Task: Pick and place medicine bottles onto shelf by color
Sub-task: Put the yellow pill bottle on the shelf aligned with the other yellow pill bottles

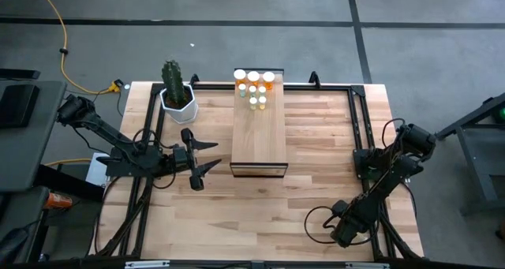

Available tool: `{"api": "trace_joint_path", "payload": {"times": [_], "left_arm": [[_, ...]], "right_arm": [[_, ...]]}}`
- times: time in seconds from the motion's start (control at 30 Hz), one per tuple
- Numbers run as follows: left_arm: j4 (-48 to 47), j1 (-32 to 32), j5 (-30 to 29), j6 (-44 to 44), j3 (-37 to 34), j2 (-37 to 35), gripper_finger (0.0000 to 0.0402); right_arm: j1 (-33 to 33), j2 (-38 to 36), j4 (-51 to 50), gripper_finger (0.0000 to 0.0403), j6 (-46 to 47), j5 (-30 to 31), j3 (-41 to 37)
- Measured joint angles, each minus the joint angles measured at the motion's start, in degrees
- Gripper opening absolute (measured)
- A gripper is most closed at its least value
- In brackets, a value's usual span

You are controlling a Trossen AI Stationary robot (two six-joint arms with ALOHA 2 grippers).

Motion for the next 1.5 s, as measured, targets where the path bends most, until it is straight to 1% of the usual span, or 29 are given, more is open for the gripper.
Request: {"api": "trace_joint_path", "payload": {"times": [0.33, 0.53, 0.7, 0.83, 0.97, 1.07, 1.2, 1.27, 1.4, 1.5], "left_arm": [[0.0, 0.0, 0.0, 0.0, 0.0, 0.0, 0.0229], [0.0, 0.0, -0.4, 1.0, 0.0, 0.0, 0.0229], [0.0, 0.0, -1.6, 1.1, 0.0, 0.0, 0.0229], [0.0, 0.0, -1.6, 1.1, 0.0, 0.0, 0.0229], [-0.1, 0.0, -1.6, 1.0, 0.0, 0.0, 0.0229], [-1.4, 0.0, -1.1, -0.7, 0.0, 0.0, 0.0229], [-4.3, 0.0, 3.6, -1.1, 0.0, -0.3, 0.0229], [-4.6, 0.0, 6.0, -1.1, 0.0, -0.6, 0.0229], [-4.8, 0.0, 9.1, -2.1, 0.0, -0.9, 0.0229], [-4.7, 0.0, 12.0, -3.0, 0.0, -0.9, 0.0229]], "right_arm": [[0.0, 0.0, 0.0, 0.0083, 0.0, 0.0, 0.0], [-0.4, 0.0, -0.2, 0.0083, -2.2, 0.0, 0.1], [-2.5, -0.2, -4.0, 0.0083, -7.6, 1.0, 3.1], [-4.3, -0.2, -7.2, 0.0083, -12.4, 3.2, 6.1], [-6.2, -0.3, -7.4, 0.0083, -19.0, 3.3, 8.4], [-7.6, -1.4, -6.8, 0.0083, -24.7, 4.1, 10.3], [-9.4, -5.5, -5.9, 0.0083, -29.4, 10.8, 12.2], [-10.1, -8.6, -5.9, 0.0083, -30.9, 15.5, 13.1], [-11.4, -16.1, -5.4, 0.0083, -34.8, 28.4, 15.1], [-13.0, -21.1, -4.5, 0.0083, -41.6, 39.1, 16.2]]}}
